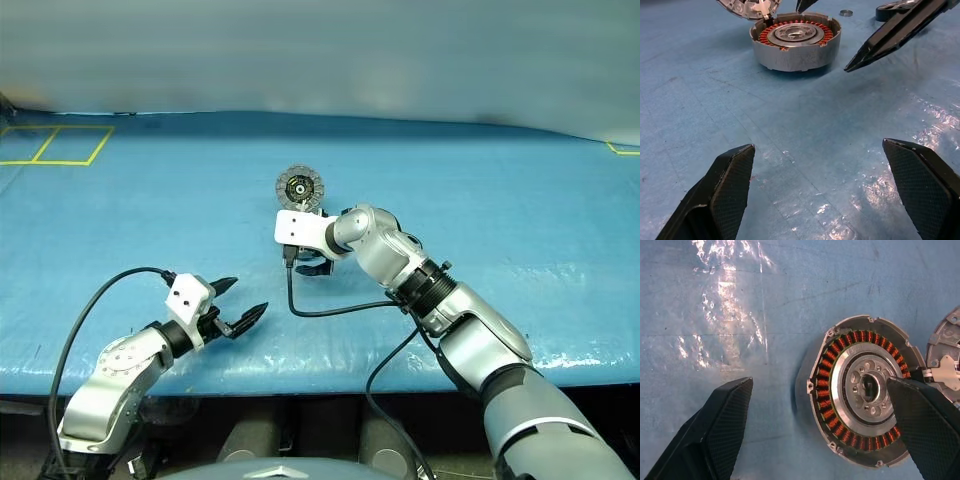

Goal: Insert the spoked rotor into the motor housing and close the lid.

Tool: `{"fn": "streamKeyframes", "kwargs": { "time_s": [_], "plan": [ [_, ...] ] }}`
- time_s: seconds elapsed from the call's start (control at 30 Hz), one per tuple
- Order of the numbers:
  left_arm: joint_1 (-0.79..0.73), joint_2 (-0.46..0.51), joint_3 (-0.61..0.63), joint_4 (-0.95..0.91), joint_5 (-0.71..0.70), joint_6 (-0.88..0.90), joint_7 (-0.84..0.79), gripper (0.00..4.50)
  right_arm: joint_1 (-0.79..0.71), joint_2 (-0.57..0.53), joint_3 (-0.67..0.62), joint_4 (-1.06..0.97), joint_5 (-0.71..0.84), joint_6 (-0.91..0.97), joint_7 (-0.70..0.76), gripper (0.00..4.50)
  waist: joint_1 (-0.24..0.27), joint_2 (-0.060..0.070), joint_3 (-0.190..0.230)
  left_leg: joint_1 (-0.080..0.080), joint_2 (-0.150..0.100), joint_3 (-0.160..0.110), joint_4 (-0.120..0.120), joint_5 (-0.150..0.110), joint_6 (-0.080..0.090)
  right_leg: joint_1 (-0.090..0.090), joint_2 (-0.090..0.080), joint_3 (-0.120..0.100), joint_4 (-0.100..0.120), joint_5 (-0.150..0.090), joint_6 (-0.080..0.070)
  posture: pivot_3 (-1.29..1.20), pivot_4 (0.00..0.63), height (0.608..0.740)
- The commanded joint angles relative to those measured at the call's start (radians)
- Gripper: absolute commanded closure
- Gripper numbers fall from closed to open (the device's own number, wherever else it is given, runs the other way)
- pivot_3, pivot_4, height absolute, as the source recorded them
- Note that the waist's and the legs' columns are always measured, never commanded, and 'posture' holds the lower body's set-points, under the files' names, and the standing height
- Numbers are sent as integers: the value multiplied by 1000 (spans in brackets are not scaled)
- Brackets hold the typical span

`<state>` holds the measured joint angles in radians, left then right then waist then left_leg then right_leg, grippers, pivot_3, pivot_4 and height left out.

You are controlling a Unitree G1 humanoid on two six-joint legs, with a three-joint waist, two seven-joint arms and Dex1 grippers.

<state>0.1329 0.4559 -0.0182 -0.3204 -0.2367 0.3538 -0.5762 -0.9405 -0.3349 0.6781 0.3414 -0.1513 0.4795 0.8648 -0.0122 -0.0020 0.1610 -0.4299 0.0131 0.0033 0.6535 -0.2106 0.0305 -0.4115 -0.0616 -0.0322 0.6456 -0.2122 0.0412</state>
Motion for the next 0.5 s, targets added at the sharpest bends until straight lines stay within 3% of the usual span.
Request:
{"fn": "streamKeyframes", "kwargs": {
  "time_s": [0.03,0.5],
  "plan": [
    [0,-6,-1,-41,4,-30,5,46,-35,25,-38,39,-22,-49,-1,0,-1,0,0,0,0,0,0,0,0,0,0,0,0,0,0,0,150,740],
    [30,-22,4,-50,4,-49,24,46,-36,118,-66,228,-79,-107,2,0,-8,0,0,1,0,1,0,0,0,-1,0,0,1,0,-1,0,150,740]
  ]
}}
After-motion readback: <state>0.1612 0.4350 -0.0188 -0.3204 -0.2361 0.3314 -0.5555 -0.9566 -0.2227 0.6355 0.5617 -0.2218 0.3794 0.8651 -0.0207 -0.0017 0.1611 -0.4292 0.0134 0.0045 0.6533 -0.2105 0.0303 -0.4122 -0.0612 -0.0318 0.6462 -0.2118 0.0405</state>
